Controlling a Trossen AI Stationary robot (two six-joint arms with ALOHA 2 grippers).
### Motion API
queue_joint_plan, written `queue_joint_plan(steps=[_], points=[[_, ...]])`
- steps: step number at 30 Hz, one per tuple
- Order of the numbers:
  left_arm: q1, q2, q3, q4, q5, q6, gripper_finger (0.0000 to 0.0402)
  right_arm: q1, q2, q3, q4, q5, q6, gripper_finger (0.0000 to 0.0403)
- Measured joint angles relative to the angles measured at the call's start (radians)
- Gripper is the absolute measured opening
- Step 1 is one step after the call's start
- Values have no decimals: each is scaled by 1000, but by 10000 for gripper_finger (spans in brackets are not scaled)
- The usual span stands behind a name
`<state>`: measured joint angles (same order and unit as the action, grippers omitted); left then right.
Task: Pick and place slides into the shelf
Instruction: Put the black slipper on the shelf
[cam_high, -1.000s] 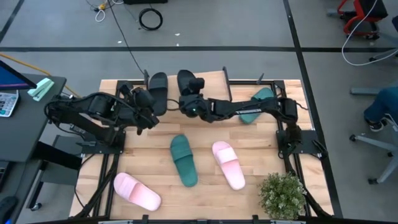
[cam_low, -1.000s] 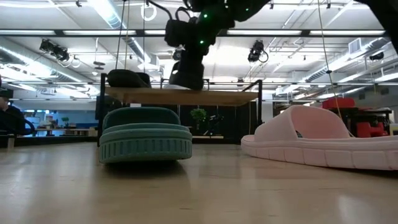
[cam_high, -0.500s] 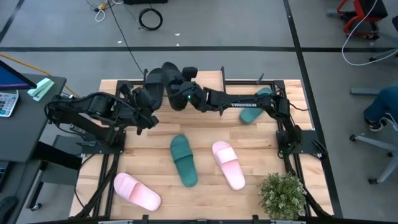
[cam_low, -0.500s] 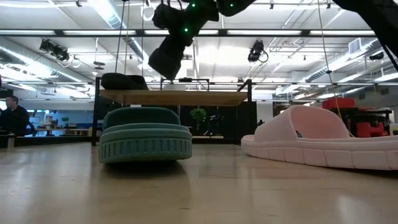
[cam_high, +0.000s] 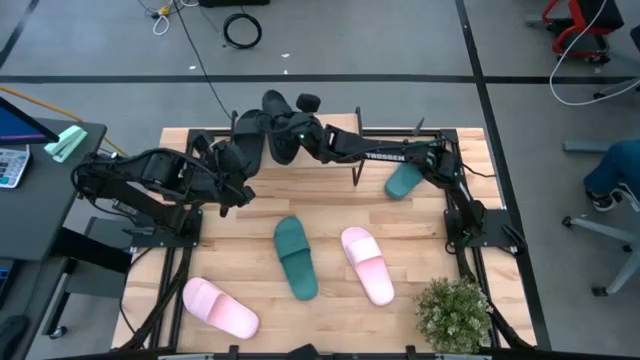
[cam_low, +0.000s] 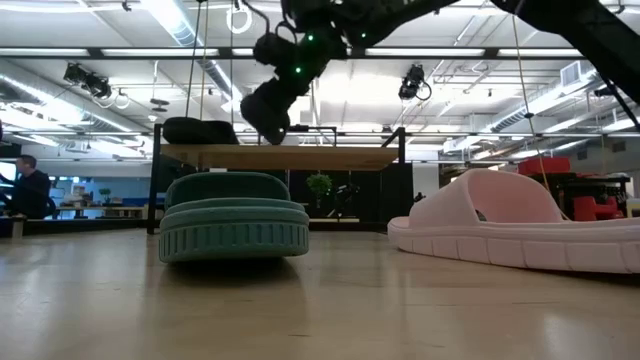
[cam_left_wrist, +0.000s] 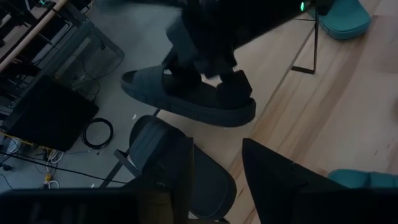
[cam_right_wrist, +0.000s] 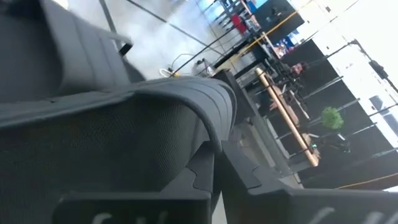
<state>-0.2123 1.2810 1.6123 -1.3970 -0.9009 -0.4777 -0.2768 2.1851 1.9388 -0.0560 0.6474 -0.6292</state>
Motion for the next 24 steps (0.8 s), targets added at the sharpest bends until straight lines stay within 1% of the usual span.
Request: queue_joint_plan(steps=[3, 9, 13, 16, 21, 24], points=[[0, 0, 0, -1, 0, 0, 147, 1, 18, 0, -6, 25, -34, 13], [0, 0, 0, -7, 0, 0, 139, -1, 12, 0, -38, 92, -29, 13], [0, 0, 0, -7, 0, 0, 133, -2, 9, 0, -37, 77, -26, 13], [0, 0, 0, -7, 0, 0, 134, -1, 7, 0, -64, 44, -21, 19], [0, 0, 0, -7, 0, 0, 141, -1, 7, 0, -106, -10, 16, 47], [0, 0, 0, -7, 0, -1, 144, -8, 7, 0, -110, -16, 53, 68]])
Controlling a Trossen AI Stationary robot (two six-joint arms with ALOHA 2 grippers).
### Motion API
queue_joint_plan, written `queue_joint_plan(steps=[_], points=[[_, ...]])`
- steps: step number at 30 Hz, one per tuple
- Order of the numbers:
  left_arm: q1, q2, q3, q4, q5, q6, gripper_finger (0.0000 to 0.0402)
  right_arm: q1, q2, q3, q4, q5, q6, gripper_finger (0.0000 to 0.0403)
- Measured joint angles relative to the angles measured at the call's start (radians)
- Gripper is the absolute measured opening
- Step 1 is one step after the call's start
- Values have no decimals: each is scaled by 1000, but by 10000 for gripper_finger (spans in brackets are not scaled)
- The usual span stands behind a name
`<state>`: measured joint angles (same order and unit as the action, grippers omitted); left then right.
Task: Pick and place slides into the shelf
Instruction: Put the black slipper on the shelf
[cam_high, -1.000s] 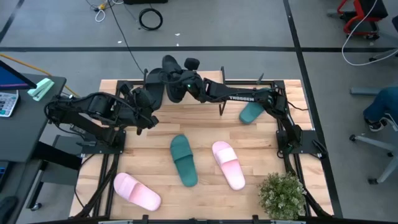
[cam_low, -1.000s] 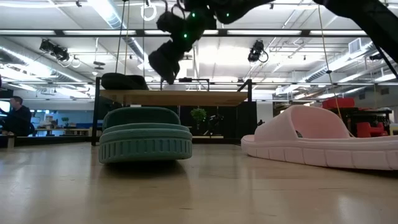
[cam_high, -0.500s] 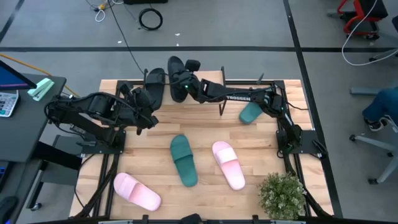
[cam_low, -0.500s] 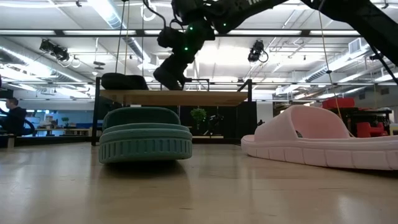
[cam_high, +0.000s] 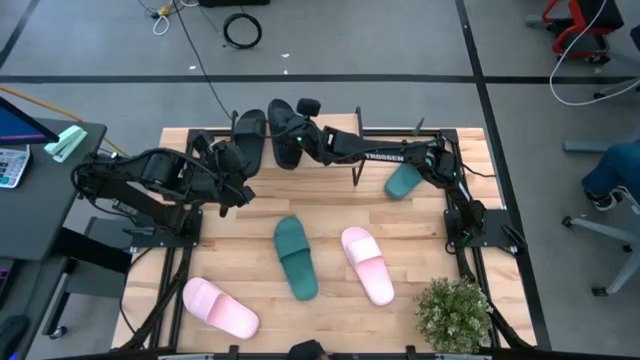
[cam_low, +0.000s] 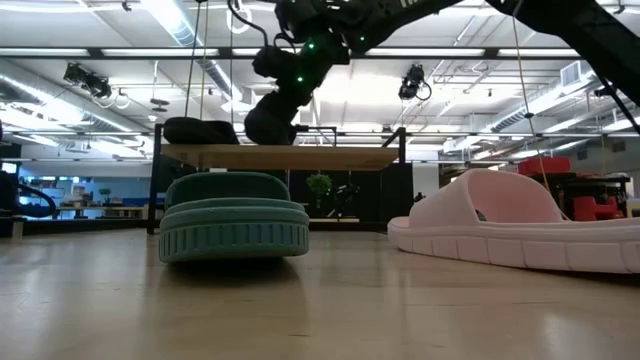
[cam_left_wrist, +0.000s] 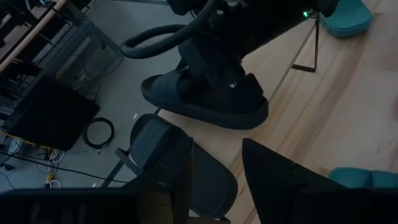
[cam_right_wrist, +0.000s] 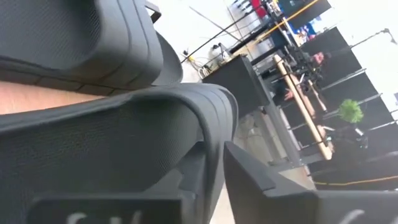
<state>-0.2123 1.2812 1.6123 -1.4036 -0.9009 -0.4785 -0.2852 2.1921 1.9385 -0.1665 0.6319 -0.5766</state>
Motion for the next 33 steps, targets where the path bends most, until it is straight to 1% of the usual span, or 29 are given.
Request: queue_joint_plan(steps=[4, 10, 15, 19, 24, 29, 31, 33], points=[[0, 0, 0, 0, 0, -7, 141, -15, 0, 0, 0, -37, 71, 92], [0, 0, 0, 0, 4, -7, 131, -23, 0, 0, 1, -178, 215, 116], [0, 0, 0, 0, 11, -8, 128, -20, -11, 0, -9, -185, 257, 119], [0, 1, 0, -1, 11, -8, 132, -13, -50, 0, -29, -186, 337, 119], [0, 1, 0, -3, 11, -9, 138, 3, -129, 0, -135, -204, 414, 119], [0, 1, 0, -3, 12, -10, 138, 14, -223, 0, -360, -210, 423, 114], [0, 1, 0, -3, 12, -10, 135, 0, -236, 0, -425, -237, 446, 102], [0, 1, 0, -3, 12, -12, 132, -15, -237, 0, -469, -299, 458, 77]])
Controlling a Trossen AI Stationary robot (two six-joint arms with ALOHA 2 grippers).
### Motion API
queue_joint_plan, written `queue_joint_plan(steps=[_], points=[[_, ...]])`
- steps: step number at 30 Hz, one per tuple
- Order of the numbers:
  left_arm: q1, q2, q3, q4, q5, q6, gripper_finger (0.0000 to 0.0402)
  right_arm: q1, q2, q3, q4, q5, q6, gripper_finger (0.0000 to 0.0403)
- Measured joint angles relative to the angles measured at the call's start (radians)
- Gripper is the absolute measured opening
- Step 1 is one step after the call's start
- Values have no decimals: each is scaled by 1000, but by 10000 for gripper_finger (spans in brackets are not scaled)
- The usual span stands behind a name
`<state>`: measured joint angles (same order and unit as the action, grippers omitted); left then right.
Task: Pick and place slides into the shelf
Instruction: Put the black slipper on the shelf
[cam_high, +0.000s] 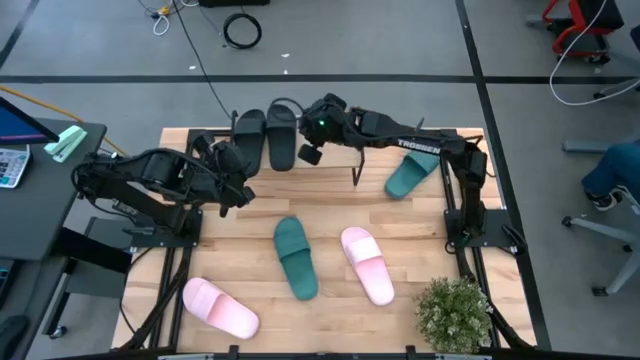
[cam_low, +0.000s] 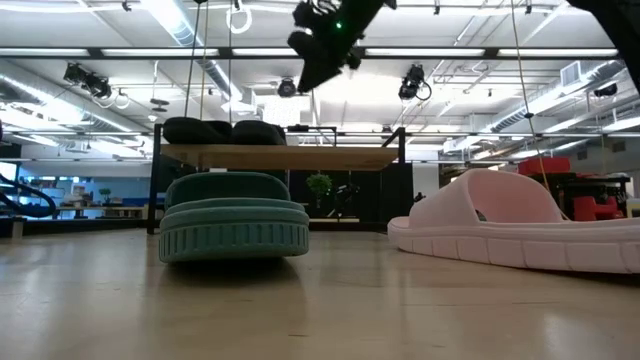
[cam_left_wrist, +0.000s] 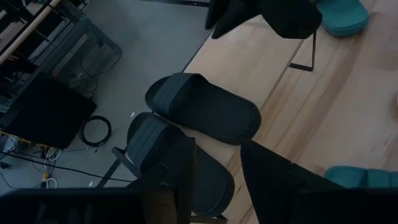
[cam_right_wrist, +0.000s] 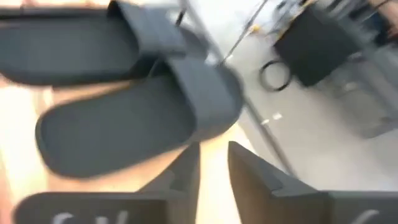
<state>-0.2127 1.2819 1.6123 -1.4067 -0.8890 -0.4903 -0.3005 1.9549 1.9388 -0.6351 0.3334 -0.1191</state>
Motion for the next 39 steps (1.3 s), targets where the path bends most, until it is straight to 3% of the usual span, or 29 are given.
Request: queue_joint_plan(steps=[4, 18, 39], points=[[0, 0, 0, 0, 0, -23, 128, -20, 26, 0, -3, -47, 38, 11], [0, 0, 0, -5, 2, -22, 138, -89, 171, 0, 2, -47, 122, 4], [0, 0, 0, -5, 1, -21, 139, -92, 179, -7, 115, -84, 127, 0]])
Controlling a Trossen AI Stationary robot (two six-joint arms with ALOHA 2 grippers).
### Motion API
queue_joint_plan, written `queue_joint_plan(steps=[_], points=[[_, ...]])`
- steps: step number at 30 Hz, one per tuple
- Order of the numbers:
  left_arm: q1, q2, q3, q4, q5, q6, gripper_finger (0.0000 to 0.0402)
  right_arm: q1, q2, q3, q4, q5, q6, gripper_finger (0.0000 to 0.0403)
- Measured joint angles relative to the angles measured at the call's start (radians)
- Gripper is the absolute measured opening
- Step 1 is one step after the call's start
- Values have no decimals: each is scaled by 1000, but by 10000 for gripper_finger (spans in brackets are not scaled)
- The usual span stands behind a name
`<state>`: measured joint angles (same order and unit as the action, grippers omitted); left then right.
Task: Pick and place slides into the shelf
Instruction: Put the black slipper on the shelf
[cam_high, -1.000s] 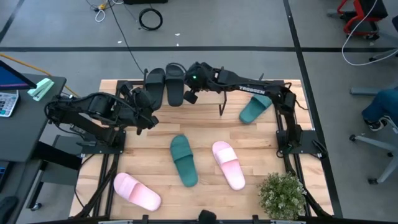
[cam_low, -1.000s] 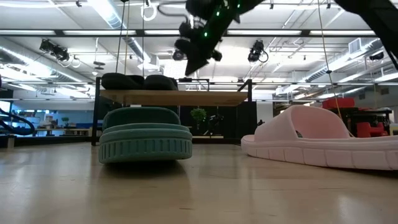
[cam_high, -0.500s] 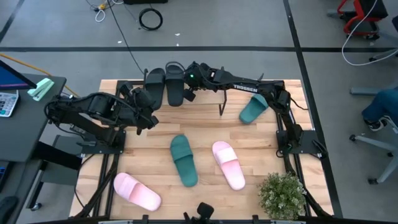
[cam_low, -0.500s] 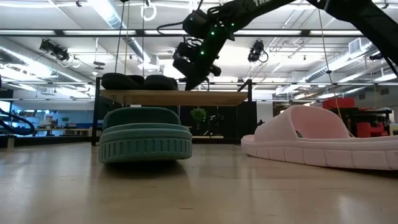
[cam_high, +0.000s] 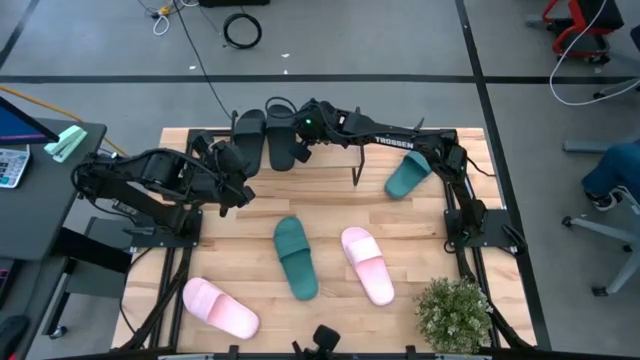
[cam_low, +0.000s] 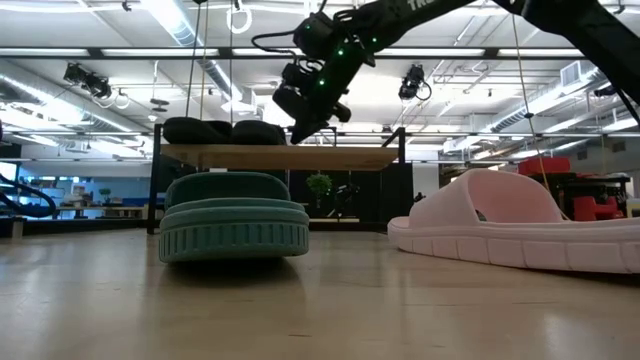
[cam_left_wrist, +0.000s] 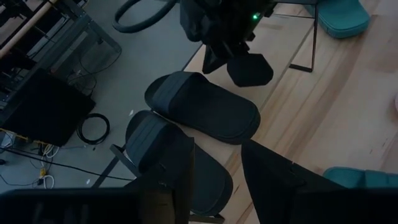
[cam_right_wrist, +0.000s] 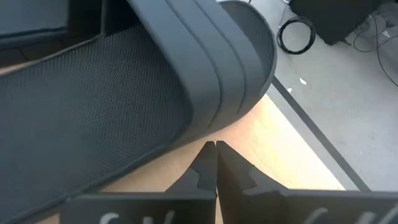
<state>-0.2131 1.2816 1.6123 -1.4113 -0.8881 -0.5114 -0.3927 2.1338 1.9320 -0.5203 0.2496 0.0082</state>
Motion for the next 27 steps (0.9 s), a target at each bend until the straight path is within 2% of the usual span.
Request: queue_joint_plan(steps=[14, 21, 27], points=[[0, 0, 0, 0, 0, 0, 133, 2, 0, -13, 71, -10, 26, 0], [0, 0, 0, 0, 0, 1, 140, 3, 0, -14, 156, -109, 28, 0], [0, 0, 0, 0, 0, 1, 131, 6, 0, -14, 107, -98, 44, 0]])
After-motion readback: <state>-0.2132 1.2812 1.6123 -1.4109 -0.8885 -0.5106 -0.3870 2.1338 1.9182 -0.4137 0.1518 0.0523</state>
